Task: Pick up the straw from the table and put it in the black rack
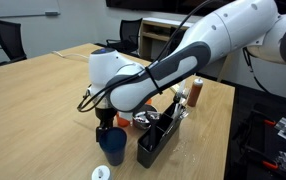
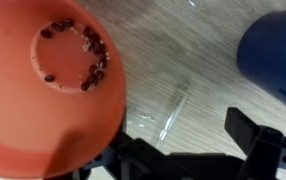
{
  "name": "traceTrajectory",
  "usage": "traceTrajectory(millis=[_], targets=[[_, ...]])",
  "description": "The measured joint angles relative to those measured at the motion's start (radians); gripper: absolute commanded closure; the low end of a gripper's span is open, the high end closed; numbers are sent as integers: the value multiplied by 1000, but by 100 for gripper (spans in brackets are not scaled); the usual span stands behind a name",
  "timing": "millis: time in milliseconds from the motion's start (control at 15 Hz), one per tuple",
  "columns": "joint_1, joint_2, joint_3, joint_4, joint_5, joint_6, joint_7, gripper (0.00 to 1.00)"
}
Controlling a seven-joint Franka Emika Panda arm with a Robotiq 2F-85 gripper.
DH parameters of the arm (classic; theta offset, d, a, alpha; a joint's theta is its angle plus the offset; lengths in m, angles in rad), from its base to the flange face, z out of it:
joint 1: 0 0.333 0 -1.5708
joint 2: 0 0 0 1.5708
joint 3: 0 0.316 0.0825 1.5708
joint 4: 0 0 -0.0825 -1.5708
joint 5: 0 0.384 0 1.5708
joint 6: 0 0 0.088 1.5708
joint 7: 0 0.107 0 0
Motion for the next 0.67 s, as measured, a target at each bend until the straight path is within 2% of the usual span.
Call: traceTrajectory(millis=[267,333,467,667], targets=[[6,7,0,8,-7,-1,-1,0],[7,7,0,8,-8,-1,-1,25],[8,9,0,8,-9,-1,-1,34],[9,8,-8,14,-14,-1,-1,56]])
